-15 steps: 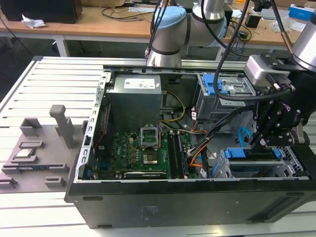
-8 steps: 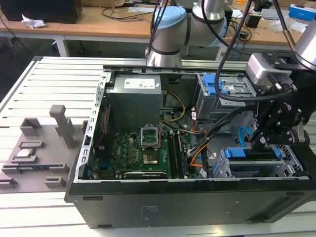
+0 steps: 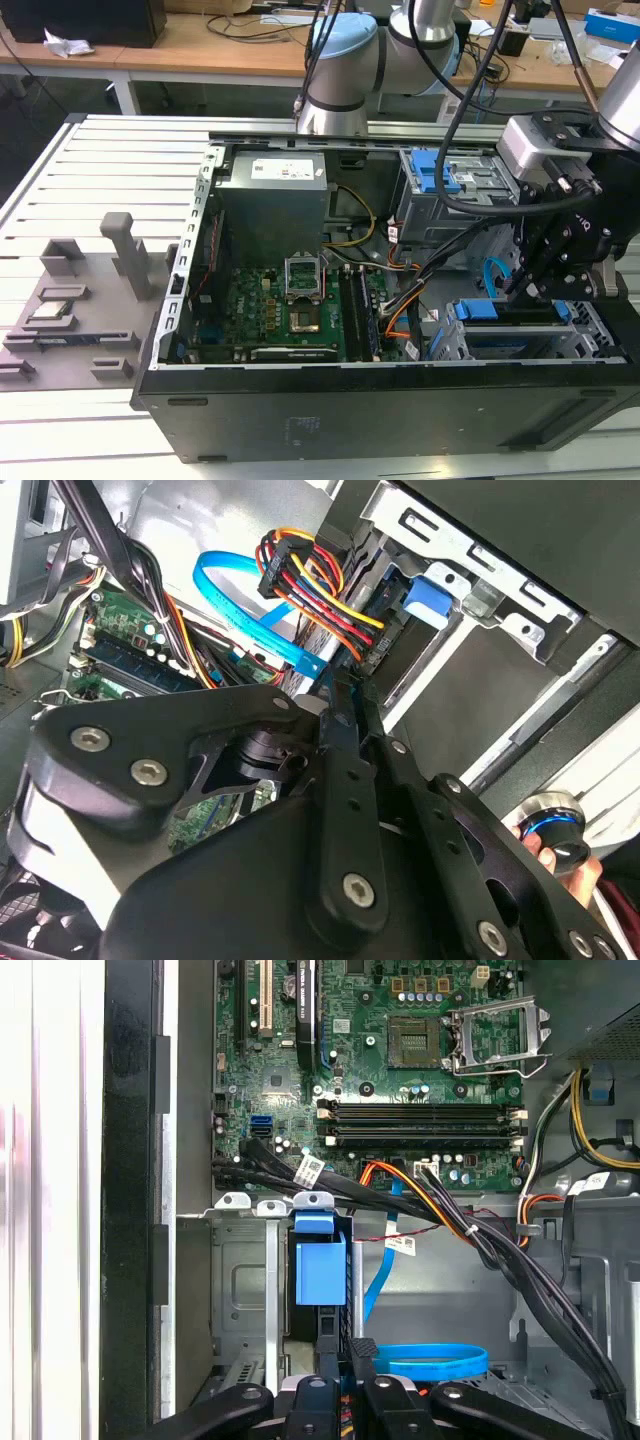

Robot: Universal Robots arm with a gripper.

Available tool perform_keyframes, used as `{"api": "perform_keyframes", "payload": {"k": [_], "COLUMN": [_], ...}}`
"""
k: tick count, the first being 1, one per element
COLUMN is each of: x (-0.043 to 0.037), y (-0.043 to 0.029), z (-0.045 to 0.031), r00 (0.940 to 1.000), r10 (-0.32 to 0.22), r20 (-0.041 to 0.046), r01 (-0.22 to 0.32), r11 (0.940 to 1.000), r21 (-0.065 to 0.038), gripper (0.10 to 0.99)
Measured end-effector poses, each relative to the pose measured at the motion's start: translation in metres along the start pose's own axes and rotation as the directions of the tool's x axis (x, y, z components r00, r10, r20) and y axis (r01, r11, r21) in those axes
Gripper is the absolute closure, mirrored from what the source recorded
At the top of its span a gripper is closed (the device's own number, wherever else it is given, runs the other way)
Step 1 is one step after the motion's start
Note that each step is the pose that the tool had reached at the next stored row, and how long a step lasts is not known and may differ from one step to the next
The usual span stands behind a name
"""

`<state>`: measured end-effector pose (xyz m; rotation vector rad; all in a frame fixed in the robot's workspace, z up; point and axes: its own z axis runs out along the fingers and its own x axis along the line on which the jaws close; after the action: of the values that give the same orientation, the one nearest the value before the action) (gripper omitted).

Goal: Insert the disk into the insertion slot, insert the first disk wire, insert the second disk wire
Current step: 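Insert the second disk wire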

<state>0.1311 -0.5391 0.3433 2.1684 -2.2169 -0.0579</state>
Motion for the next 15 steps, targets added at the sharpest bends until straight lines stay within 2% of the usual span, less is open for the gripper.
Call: {"api": "perform_keyframes", "payload": {"k": [7,13,14,15], "x": [0.0003,0.0001,0.0002,0.0002], "y": [-0.0003,-0.0005,-0.0005,-0.0004], "z": [0.0070,0.0085,0.0082,0.0076], "r00": [1.0000,1.0000,1.0000,1.0000], "r10": [0.000,0.000,0.000,0.000], "r20": [-0.0002,0.0022,0.0013,0.0001], "r01": [0.000,0.000,0.000,0.000], "r11": [1.0000,1.0000,1.0000,1.0000], "r21": [0.000,0.000,0.000,0.000], "gripper": [0.925,0.918,0.851,0.851]}}
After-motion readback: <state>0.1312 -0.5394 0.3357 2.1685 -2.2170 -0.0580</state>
